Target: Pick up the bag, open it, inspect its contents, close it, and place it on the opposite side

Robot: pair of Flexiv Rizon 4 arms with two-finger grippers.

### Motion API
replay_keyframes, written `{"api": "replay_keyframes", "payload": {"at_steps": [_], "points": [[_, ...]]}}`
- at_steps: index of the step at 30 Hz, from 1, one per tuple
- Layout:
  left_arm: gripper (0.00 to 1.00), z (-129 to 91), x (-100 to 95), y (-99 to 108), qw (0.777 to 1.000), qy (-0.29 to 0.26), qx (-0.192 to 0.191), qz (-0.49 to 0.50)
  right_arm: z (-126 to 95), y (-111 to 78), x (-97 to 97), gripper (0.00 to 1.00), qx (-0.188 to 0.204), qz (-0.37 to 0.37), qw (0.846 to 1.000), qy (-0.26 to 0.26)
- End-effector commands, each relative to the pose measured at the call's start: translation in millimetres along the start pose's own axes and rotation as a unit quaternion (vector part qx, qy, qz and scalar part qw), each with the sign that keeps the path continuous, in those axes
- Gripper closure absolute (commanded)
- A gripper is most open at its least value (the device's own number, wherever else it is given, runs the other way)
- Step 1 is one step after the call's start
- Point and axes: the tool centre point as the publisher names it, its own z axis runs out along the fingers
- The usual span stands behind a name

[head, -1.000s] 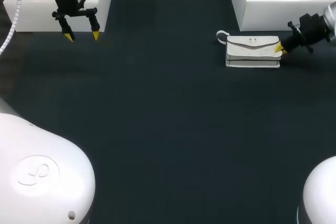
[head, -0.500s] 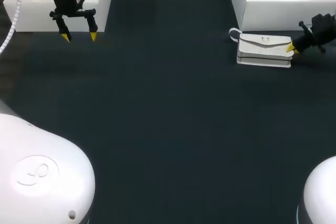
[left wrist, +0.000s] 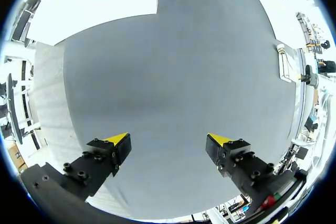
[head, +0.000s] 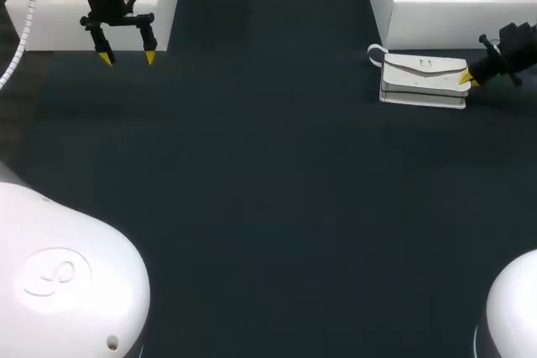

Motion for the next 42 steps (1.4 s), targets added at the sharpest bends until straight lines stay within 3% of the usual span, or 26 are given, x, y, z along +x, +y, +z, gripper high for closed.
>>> {"api": "replay_keyframes", "payload": {"at_steps": [1,11,24,42], "points": [[0.00,0.0,0.3,-0.4,1.000,0.000,0.000,0.000,-16.5,13.0,-11.1,1.00,0.011,0.002,1.000,-0.003],[0.00,0.0,0.3,-0.4,1.000,0.000,0.000,0.000,-40.9,37.1,-32.4,1.00,0.017,-0.010,1.000,-0.018],[0.00,0.0,0.3,-0.4,1.000,0.000,0.000,0.000,-39.4,52.6,-43.0,1.00,0.031,-0.017,0.999,-0.029],[0.00,0.0,0.3,-0.4,1.000,0.000,0.000,0.000,-49.8,67.4,-58.2,1.00,0.018,0.008,0.999,-0.040]]}}
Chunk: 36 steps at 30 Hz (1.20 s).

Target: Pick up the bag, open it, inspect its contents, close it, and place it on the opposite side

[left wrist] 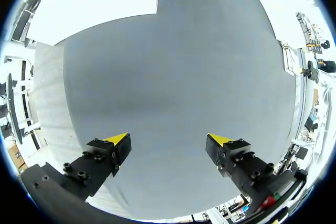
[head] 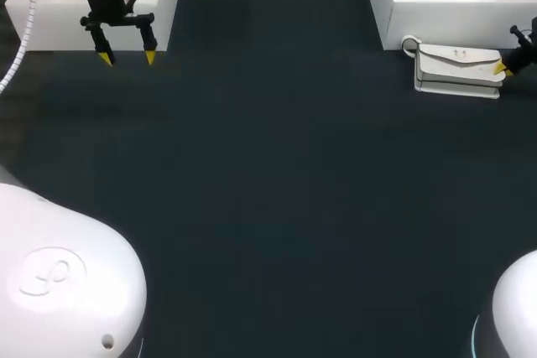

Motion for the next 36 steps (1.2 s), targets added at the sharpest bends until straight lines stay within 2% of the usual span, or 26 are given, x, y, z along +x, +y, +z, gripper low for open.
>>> {"api": "replay_keyframes", "payload": {"at_steps": [1,3,4,12,17,22,28,36], "points": [[0.00,-0.2,0.3,-0.3,1.000,-0.001,-0.001,0.000,-1.7,8.8,-3.9,0.97,0.048,0.002,0.999,0.004],[0.00,-0.2,0.3,-0.3,1.000,-0.001,-0.001,0.000,-4.7,7.7,-3.4,0.60,0.045,0.003,0.999,0.006],[0.00,-0.2,0.3,-0.3,1.000,-0.001,-0.001,0.000,-6.8,6.8,-3.1,0.00,0.043,0.002,0.999,0.008],[0.00,-0.2,0.3,-0.3,1.000,-0.001,-0.001,0.000,-33.7,-4.7,3.4,0.00,0.001,0.001,1.000,0.002],[0.00,-0.2,0.3,-0.3,1.000,-0.001,-0.001,0.000,-52.0,-15.2,16.7,0.00,-0.027,-0.015,0.999,-0.014],[0.00,-0.2,0.3,-0.3,1.000,-0.001,-0.001,0.000,-66.8,-25.9,34.1,0.00,-0.059,-0.031,0.996,-0.051],[0.00,-0.2,0.3,-0.3,1.000,-0.001,-0.001,0.000,-72.7,-38.9,51.2,0.00,-0.098,-0.041,0.987,-0.121],[0.00,-0.2,0.3,-0.3,1.000,-0.001,-0.001,0.000,-74.4,-53.6,63.0,0.00,-0.113,-0.044,0.979,-0.163]]}}
